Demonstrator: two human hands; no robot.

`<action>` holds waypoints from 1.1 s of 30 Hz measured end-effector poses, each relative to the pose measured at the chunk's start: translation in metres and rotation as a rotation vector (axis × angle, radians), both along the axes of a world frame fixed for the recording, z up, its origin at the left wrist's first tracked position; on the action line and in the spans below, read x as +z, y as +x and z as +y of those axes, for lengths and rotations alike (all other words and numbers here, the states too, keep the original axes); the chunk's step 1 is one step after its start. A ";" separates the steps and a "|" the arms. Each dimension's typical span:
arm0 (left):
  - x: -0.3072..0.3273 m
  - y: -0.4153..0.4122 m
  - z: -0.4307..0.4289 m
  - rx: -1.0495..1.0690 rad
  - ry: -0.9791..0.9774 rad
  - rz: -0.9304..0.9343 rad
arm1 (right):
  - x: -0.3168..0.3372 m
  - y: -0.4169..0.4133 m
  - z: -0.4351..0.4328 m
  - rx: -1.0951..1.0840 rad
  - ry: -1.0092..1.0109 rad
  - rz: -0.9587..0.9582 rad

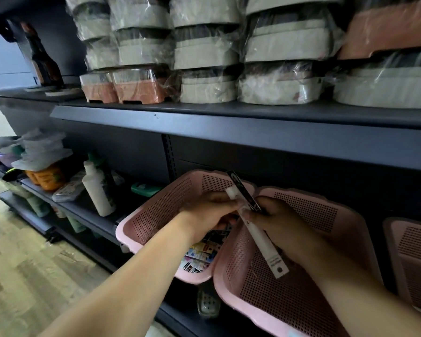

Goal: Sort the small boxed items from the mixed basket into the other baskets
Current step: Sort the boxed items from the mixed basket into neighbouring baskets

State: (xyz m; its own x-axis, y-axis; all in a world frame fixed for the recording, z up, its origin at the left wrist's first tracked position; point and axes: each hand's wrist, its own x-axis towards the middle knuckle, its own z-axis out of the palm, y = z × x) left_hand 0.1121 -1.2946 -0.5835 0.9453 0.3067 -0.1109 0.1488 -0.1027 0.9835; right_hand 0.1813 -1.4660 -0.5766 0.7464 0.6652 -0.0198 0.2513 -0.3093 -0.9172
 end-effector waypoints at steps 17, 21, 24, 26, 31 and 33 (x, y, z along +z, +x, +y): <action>-0.028 -0.021 0.100 0.429 0.030 0.584 | -0.008 0.007 -0.025 -0.081 -0.108 -0.077; -0.027 -0.020 0.091 0.391 0.323 0.603 | -0.007 0.006 -0.027 -0.059 -0.120 -0.090; -0.011 -0.017 0.061 0.208 0.373 0.421 | -0.006 0.005 -0.026 -0.028 -0.111 -0.099; 0.003 -0.017 0.028 0.101 0.217 0.260 | -0.006 0.003 -0.022 -0.016 -0.113 -0.113; 0.011 -0.010 -0.024 0.103 0.148 0.032 | -0.011 -0.003 -0.006 0.037 -0.088 -0.196; 0.010 -0.006 -0.031 0.181 0.086 -0.022 | -0.011 -0.006 -0.003 0.035 -0.059 -0.196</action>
State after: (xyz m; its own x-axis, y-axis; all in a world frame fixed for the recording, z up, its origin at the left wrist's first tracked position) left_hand 0.1063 -1.3257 -0.5730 0.8758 0.4793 -0.0568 0.1507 -0.1599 0.9756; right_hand 0.1755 -1.4692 -0.5874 0.7160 0.6930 0.0839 0.4351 -0.3490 -0.8300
